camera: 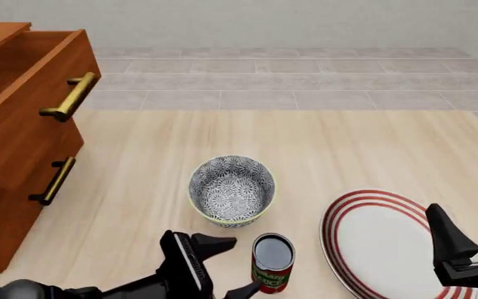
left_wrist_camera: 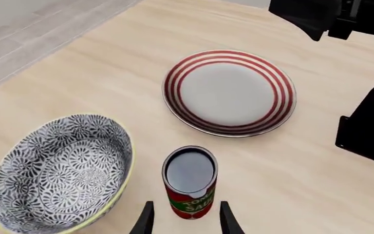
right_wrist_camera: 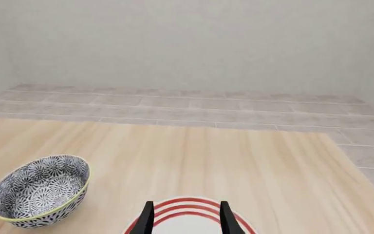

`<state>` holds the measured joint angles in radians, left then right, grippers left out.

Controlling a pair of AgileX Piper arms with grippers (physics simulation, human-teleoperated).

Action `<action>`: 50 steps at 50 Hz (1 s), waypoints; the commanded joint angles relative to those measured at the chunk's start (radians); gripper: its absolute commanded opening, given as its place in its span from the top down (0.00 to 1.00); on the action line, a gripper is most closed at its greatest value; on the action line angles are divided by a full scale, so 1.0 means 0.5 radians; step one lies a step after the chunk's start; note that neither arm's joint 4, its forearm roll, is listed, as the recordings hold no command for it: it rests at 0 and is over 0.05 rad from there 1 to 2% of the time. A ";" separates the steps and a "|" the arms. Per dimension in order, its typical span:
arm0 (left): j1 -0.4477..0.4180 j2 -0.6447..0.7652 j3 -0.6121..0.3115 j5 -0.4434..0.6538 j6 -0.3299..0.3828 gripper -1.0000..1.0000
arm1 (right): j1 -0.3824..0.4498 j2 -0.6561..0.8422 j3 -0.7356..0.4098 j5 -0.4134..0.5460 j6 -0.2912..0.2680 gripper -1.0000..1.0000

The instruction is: Put the ketchup in the top drawer of the cabinet.

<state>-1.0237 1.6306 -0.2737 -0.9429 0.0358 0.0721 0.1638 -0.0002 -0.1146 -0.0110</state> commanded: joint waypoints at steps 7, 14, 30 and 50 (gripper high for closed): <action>0.004 0.269 -0.093 -0.108 -0.012 0.00 | 0.006 0.018 0.000 -0.012 0.014 0.00; -0.035 0.340 -0.139 -0.118 0.008 0.00 | 0.010 0.028 0.000 -0.020 0.018 0.00; -0.029 0.370 -0.194 -0.095 -0.014 0.00 | 0.017 0.070 0.000 -0.049 0.026 0.00; -0.030 0.439 -0.273 -0.053 0.002 0.00 | 0.024 0.077 0.000 -0.052 0.032 0.00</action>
<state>-1.0359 1.8373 -0.3920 -0.9792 0.0326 0.0823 0.2003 -0.0001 -0.1396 0.0032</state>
